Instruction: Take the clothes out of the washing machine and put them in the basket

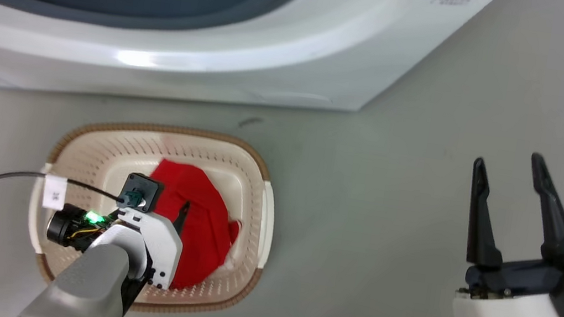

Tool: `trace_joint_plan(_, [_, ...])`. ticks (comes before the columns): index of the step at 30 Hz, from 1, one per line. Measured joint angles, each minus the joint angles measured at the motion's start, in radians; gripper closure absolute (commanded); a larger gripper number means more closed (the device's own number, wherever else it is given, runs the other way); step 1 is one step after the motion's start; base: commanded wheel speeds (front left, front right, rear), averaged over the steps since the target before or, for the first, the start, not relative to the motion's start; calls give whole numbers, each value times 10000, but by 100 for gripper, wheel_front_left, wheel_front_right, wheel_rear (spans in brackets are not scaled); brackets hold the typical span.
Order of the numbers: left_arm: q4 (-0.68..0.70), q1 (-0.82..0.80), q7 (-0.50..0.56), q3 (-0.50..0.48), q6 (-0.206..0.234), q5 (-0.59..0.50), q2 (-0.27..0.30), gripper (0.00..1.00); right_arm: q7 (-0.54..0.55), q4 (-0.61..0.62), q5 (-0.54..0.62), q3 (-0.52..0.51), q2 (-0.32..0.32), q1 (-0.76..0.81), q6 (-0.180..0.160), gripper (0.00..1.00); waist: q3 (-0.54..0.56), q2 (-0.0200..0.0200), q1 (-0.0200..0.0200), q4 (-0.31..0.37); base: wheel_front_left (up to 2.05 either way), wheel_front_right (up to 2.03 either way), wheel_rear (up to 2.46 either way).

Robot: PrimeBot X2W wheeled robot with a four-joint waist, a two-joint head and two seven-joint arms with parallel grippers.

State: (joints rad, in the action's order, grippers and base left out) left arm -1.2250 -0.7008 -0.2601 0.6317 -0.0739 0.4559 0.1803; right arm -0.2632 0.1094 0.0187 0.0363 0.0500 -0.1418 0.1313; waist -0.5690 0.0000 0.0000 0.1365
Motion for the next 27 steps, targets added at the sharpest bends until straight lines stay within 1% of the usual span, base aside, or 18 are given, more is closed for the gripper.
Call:
trace_joint_plan(4, [1478,582,-29,-535,355,46,286,0,0,-65,67,-21,2,383,0,0,707,0,0,-209,0,0,0])
trace_joint_plan(8, [3093,1456,-29,-1216,723,-163,591,0,0,-128,90,-73,2,741,0,0,1358,0,0,-431,0,0,0])
trace_joint_plan(15, [5848,2593,-29,-2552,1110,-688,623,0,-2,-196,165,-96,2,1339,0,0,2297,0,-2,-818,0,0,0])
trace_joint_plan(19, [7296,3095,-29,-3344,1166,-1030,497,0,0,-224,165,-73,2,1474,0,0,2689,0,-2,-988,0,0,0])
trace_joint_plan(22, [8100,3484,-29,-3754,1164,-1264,349,0,0,-228,163,-52,2,1495,0,0,2925,0,-2,-1023,0,0,0])
trace_joint_plan(27, [8890,3690,-29,-4205,1011,-1609,278,0,-2,-221,155,-17,2,1554,0,0,3144,0,-2,-943,0,0,0])
